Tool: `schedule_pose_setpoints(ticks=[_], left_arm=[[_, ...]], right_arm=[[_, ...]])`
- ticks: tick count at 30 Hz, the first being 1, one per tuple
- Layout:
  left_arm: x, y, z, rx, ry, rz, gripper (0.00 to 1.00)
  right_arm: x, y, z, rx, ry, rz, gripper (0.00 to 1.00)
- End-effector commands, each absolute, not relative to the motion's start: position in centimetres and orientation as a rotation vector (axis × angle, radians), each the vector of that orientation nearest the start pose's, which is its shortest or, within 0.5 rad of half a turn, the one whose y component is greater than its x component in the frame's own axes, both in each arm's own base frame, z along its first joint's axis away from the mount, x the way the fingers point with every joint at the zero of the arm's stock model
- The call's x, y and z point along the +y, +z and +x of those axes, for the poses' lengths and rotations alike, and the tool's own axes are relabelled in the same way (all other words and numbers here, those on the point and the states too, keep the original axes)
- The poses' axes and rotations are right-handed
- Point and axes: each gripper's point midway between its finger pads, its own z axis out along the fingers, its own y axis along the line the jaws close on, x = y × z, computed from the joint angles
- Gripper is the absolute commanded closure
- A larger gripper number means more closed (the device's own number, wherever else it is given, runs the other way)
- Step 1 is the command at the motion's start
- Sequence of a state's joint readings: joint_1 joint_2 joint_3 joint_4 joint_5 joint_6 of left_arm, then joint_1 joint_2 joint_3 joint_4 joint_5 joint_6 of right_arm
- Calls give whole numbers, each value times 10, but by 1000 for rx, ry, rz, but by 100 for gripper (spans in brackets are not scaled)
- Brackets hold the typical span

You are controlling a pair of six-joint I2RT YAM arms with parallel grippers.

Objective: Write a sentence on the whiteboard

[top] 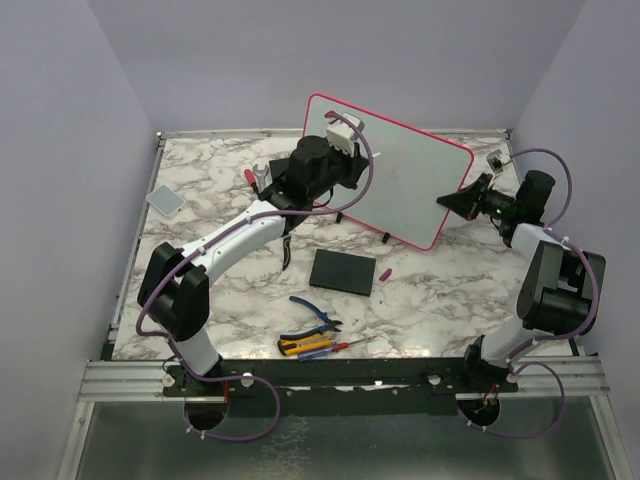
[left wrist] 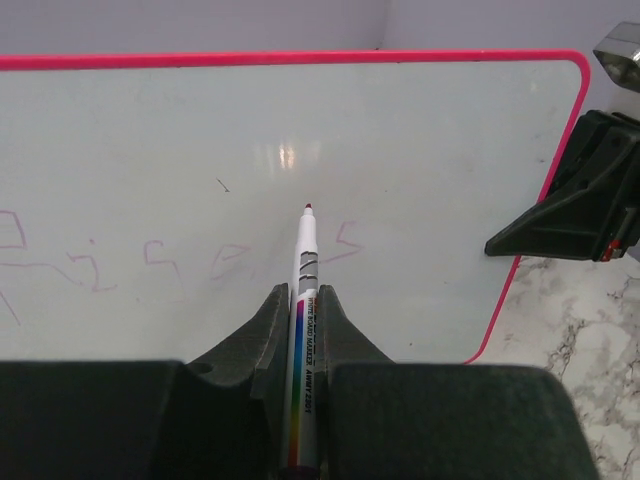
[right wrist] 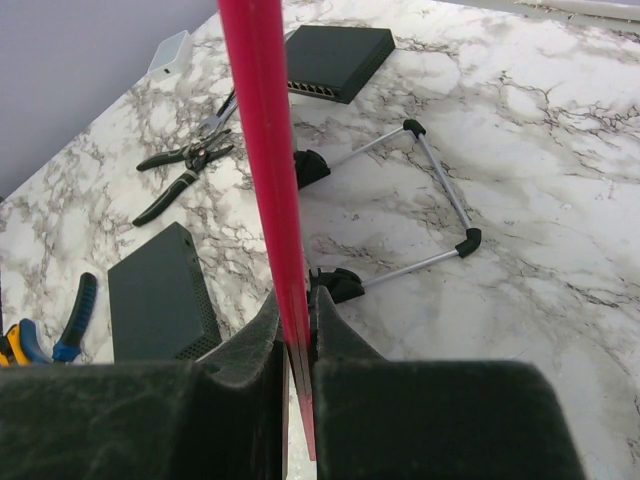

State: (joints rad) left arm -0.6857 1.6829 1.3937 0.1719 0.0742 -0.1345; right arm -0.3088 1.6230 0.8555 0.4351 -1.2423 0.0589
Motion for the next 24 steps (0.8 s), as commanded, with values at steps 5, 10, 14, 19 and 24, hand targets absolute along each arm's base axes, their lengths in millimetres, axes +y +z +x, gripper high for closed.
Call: schedule_pose_setpoints(ticks=[5, 10, 14, 19, 24], left_arm=[[-378, 320, 410, 1595, -695, 527, 100], [-389, 321, 413, 1584, -701, 534, 100], [-394, 320, 415, 1582, -705, 538, 100], [-394, 316, 415, 1583, -702, 537, 100], [-395, 312, 417, 1586, -704, 532, 100]], right_arm=[[45, 143, 397, 1785, 956, -427, 100], [45, 143, 397, 1785, 956, -427, 99], [45, 143, 397, 1785, 957, -428, 99], [45, 144, 398, 1783, 957, -430, 100], [45, 144, 397, 1783, 960, -427, 99]])
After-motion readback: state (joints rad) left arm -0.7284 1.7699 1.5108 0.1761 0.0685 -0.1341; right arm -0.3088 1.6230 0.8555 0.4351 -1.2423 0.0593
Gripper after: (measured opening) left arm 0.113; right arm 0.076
